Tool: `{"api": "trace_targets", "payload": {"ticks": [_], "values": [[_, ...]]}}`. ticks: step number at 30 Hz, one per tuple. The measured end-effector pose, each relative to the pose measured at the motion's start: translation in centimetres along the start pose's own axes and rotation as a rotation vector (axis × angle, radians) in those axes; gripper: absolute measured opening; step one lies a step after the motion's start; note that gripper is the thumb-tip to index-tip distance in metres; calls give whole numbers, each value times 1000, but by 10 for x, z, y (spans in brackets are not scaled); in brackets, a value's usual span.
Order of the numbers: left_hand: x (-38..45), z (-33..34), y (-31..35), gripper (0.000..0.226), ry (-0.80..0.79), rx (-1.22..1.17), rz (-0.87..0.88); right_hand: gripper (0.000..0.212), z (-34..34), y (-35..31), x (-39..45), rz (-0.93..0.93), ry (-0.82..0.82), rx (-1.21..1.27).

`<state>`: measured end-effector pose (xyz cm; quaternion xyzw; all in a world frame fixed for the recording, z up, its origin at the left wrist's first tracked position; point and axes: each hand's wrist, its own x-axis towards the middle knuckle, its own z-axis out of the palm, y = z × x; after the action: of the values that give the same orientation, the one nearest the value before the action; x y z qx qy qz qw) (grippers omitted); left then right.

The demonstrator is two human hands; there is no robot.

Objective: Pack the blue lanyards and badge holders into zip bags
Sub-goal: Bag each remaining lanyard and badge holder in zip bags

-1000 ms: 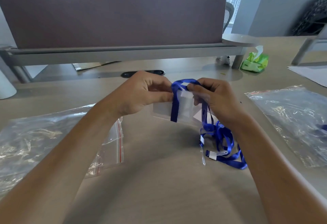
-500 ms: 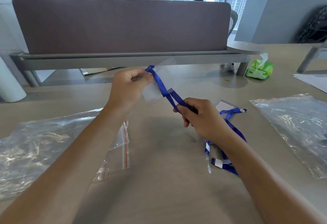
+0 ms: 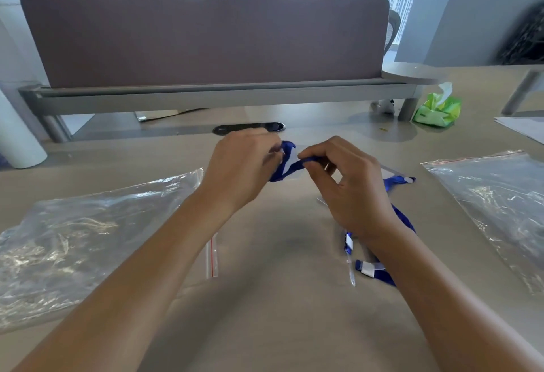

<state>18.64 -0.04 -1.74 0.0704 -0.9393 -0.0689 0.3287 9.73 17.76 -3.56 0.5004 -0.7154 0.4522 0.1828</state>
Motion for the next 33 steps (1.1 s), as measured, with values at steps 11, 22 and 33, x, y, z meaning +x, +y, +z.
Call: {"api": "trace_targets", "payload": {"ticks": [11, 22, 33], "values": [[-4, 2, 21, 27, -163, -37, 230, 20, -7, 8, 3, 307, 95, 176], [-9, 10, 11, 17, -129, -239, 27, 30, -1, 23, 3, 341, -192, 176], [-15, 12, 8, 12, -75, -383, -62, 14, -3, 23, 4, 202, -284, 30]]}}
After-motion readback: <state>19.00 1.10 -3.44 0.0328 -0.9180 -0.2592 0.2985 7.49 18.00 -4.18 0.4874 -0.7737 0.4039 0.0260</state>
